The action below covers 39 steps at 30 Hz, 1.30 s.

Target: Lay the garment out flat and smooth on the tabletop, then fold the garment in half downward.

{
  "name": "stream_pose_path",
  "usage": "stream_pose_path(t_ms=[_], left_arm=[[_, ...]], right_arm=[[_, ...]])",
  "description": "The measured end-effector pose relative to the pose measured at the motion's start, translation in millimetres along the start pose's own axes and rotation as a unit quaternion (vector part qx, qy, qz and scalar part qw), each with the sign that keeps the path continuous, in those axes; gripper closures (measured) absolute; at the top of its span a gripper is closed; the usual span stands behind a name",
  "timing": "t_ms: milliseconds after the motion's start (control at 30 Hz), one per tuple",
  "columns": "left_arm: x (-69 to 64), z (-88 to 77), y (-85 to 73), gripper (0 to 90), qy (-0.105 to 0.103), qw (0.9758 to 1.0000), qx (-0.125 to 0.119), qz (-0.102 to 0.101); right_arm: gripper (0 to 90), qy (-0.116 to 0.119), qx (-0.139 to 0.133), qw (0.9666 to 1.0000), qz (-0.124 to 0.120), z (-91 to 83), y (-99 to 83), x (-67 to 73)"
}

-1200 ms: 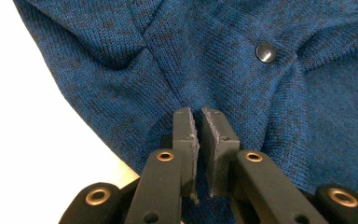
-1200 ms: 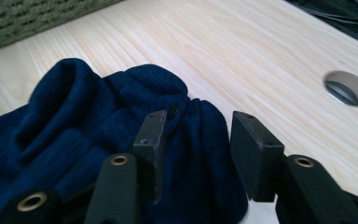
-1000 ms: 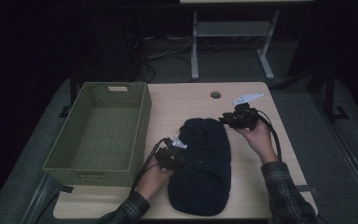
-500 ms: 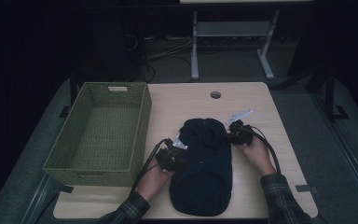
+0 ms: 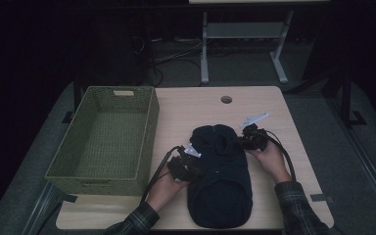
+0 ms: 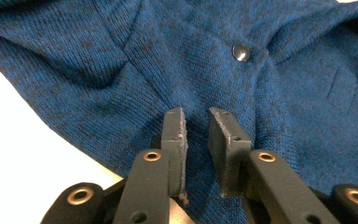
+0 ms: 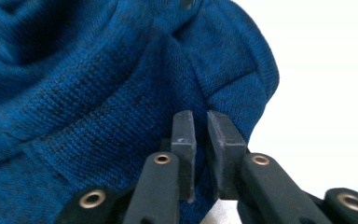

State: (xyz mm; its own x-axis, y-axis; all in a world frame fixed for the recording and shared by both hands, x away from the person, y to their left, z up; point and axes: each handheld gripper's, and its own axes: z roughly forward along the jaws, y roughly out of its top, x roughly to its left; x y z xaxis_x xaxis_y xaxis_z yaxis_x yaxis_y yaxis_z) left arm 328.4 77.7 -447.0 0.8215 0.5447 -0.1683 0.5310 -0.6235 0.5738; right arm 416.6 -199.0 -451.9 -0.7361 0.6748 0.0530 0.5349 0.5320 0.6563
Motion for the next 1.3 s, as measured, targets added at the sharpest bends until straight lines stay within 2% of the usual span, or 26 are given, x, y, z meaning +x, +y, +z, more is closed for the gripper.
stream_pose_path(t_ms=[67,200,333,467,533,600,733,900,1067,1167,1300], left_arm=[[1.6,-3.7,2.2,70.7,-0.003,1.0000,-0.003,0.003],[7.4,-16.5,10.9,65.9,-0.003,0.9996,-0.028,-0.004],[19.3,-28.5,23.9,65.0,0.009,0.9987,-0.049,-0.011],[34.6,-36.5,37.5,64.8,0.025,0.9976,-0.062,-0.018],[42.2,-38.7,43.2,64.8,0.036,0.9964,-0.072,-0.027],[50.1,-39.1,48.4,64.9,0.039,0.9956,-0.078,-0.034],[63.3,-33.5,59.1,64.9,0.058,0.9941,-0.080,-0.045],[81.2,-20.4,70.9,64.9,0.084,0.9919,-0.078,-0.055],[102.7,-5.2,78.3,63.4,0.101,0.9889,-0.075,-0.078],[113.1,6.4,79.7,60.3,0.101,0.9891,-0.060,-0.088],[116.9,18.6,78.0,57.0,0.094,0.9906,-0.045,-0.089]], right_arm=[[75.6,0.000,-0.003,1.0000,0.005,-3.3,0.7,-1.0],[70.1,0.000,-0.015,0.9998,0.012,-11.9,4.1,-3.2],[66.7,0.000,-0.033,0.9993,0.016,-19.7,10.2,-6.5],[63.6,-0.001,-0.027,0.9994,0.022,-20.2,16.8,-11.6],[63.4,-0.006,-0.036,0.9990,0.024,-20.5,19.1,-12.9],[61.4,-0.003,-0.028,0.9993,0.026,-18.5,22.2,-15.7],[61.4,-0.011,-0.032,0.9991,0.026,-17.1,29.0,-20.6],[58.8,-0.008,-0.031,0.9987,0.040,-12.7,34.1,-29.1],[57.4,-0.011,-0.040,0.9978,0.053,-9.0,35.8,-35.6],[55.7,-0.005,-0.030,0.9980,0.056,-0.9,33.6,-37.6],[54.6,-0.003,-0.023,0.9977,0.063,8.3,31.8,-39.7]])
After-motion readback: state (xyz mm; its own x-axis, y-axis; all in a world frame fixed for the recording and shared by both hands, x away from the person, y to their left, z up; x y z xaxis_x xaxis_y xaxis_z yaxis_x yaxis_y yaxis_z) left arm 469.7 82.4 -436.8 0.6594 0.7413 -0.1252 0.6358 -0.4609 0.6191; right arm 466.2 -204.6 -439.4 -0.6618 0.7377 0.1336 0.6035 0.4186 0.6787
